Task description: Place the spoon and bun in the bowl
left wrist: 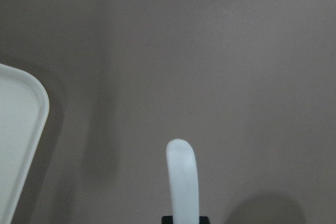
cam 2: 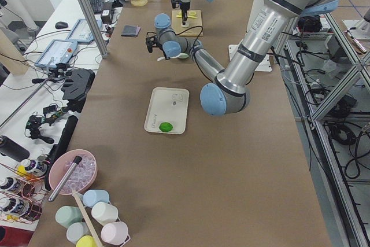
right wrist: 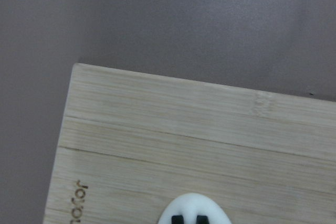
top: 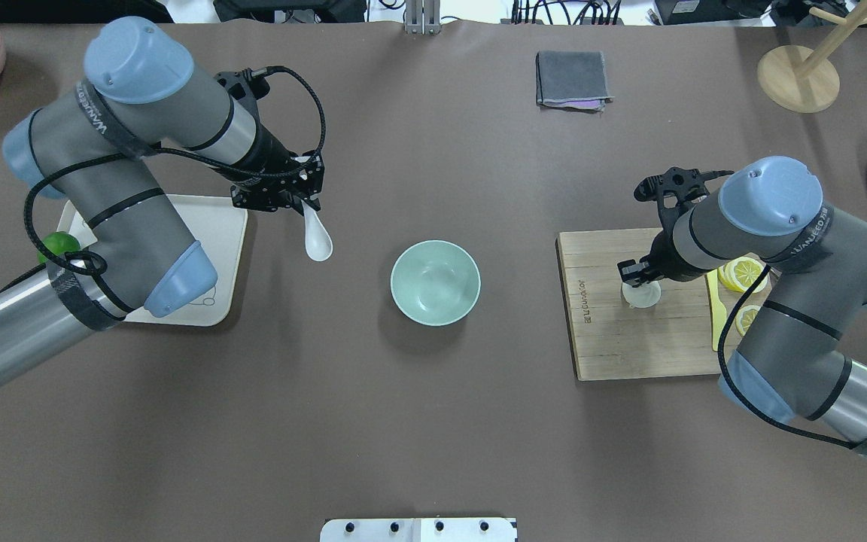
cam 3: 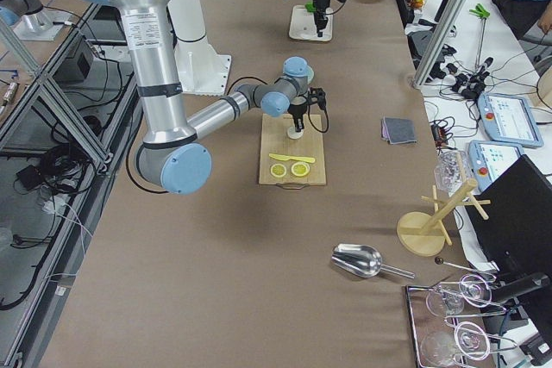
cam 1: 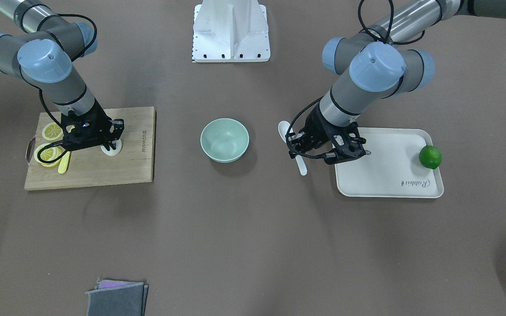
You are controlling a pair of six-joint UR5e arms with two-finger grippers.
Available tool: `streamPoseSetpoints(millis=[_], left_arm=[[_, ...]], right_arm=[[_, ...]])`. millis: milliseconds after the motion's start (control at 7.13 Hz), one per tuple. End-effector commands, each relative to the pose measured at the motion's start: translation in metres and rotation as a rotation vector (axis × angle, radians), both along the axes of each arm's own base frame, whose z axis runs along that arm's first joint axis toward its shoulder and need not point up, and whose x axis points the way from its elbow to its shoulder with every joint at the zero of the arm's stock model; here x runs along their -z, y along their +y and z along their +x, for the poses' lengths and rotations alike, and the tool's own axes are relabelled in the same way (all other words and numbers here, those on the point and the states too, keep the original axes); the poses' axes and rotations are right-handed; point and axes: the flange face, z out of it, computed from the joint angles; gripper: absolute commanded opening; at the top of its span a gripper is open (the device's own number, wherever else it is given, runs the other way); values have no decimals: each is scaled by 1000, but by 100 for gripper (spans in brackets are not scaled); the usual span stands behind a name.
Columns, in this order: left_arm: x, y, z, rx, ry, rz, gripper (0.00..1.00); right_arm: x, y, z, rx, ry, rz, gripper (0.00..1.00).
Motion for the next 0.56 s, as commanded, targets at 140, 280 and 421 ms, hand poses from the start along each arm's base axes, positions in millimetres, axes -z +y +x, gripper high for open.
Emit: streamPoseSetpoints(millis=[140,280,421], left_arm=[[48,9,40,46,27,-27,0],[65,14,80,77,5,-16,0],[69,29,106,114,-7,-10,0]], right_arm=[[23,2,3,7,-40,5,0],[46,-1,0,3,-72,26,0],[66,-5,-6,-15,-100,24,0]])
